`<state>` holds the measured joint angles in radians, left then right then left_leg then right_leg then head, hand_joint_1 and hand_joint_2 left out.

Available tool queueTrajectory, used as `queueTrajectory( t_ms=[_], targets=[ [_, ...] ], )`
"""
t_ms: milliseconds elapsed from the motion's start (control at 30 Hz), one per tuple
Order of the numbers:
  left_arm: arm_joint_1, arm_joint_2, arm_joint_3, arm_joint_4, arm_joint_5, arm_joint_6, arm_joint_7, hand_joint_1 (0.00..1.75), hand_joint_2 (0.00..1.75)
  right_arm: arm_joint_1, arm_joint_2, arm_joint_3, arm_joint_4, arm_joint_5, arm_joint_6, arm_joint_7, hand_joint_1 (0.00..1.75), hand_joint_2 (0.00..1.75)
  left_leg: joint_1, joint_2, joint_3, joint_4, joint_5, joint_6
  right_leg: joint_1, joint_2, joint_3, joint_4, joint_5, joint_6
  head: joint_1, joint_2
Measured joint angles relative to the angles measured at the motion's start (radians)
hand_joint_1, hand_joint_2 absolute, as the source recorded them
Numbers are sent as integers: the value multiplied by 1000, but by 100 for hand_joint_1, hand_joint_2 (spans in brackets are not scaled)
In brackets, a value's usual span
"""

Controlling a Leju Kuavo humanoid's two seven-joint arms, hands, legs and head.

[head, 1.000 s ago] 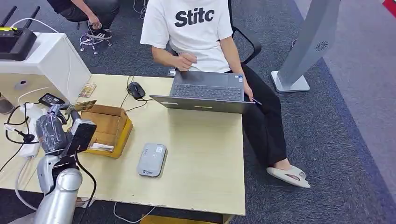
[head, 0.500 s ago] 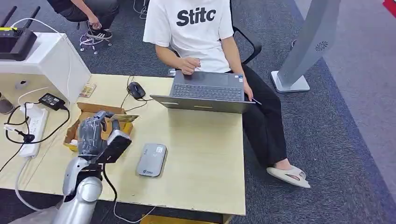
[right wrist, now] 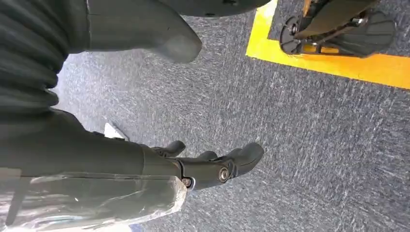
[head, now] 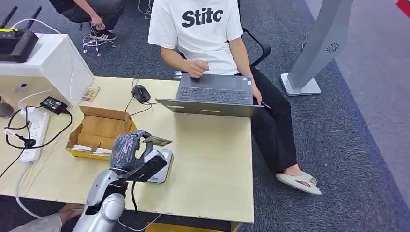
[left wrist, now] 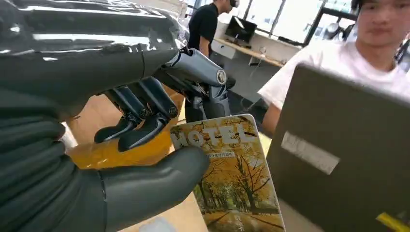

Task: Pass the card to the sensor for recognition and then transmit it.

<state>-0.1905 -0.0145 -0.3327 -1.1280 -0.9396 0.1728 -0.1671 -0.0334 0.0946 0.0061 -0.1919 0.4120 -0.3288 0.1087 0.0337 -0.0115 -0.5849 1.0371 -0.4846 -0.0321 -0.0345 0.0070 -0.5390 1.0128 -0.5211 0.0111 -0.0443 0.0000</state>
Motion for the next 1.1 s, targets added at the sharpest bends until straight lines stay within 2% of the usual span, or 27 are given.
queueTrajectory(
  t_ms=[167,333,633,933,1100],
  targets=[
    [2,1,-10,36,-24,0,15,175,175,0,0,0,0,5,2,1,0,175,0,0,0,0,0,0,0,0,0,0,0,0,0,0],
    [-5,4,-24,92,-147,16,119,175,175,0,0,-2,0,15,3,12,0,175,0,0,0,0,0,0,0,0,0,0,0,0,0,0],
    [-40,11,-35,197,-282,62,197,175,175,0,3,-4,0,39,5,17,0,175,0,0,0,0,0,0,0,0,1,0,0,0,0,0],
    [-52,11,-39,234,-312,68,212,175,175,0,8,-17,0,43,5,18,0,175,0,0,1,0,0,1,0,-1,1,0,0,0,0,0],
    [-52,12,-39,239,-320,97,212,175,175,1,9,-24,0,43,4,16,0,175,0,0,1,0,0,1,0,0,1,0,0,0,0,0]
  ],
)
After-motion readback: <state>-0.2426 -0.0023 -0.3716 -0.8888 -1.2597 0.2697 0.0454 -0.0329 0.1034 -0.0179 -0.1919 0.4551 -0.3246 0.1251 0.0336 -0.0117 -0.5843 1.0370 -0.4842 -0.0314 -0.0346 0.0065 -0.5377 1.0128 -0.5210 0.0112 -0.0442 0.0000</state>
